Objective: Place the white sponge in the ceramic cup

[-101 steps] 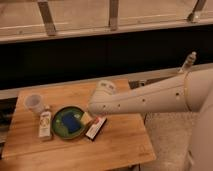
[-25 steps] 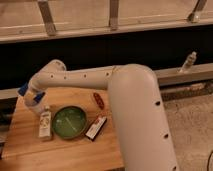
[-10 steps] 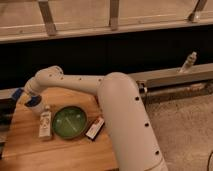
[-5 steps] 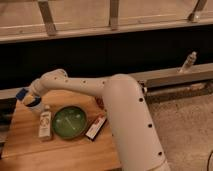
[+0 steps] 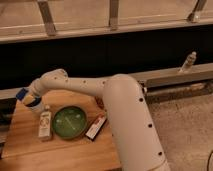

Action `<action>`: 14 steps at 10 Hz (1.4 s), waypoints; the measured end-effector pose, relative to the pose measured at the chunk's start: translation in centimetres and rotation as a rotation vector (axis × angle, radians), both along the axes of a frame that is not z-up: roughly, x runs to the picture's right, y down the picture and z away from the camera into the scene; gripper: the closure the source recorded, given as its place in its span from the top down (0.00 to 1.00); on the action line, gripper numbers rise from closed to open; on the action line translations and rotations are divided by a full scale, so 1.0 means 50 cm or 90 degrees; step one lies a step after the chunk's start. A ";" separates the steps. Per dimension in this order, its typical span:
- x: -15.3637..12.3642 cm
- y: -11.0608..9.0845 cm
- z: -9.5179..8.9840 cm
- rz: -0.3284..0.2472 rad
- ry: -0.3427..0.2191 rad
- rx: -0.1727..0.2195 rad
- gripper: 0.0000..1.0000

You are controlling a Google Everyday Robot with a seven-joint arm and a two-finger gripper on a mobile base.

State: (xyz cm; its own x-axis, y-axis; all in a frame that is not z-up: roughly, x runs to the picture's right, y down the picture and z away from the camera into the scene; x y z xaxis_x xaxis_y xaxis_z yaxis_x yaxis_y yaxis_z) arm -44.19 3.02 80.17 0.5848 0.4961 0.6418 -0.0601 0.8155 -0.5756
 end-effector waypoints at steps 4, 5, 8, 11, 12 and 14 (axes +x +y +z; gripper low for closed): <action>-0.004 0.002 -0.002 -0.002 -0.001 0.000 0.80; -0.004 0.002 -0.002 -0.002 -0.001 0.000 0.80; -0.004 0.002 -0.002 -0.002 -0.001 0.000 0.80; -0.003 0.002 -0.002 -0.001 -0.001 0.000 0.80; -0.003 0.002 -0.002 -0.001 -0.001 0.000 0.80; -0.003 0.002 -0.002 -0.001 -0.001 0.000 0.80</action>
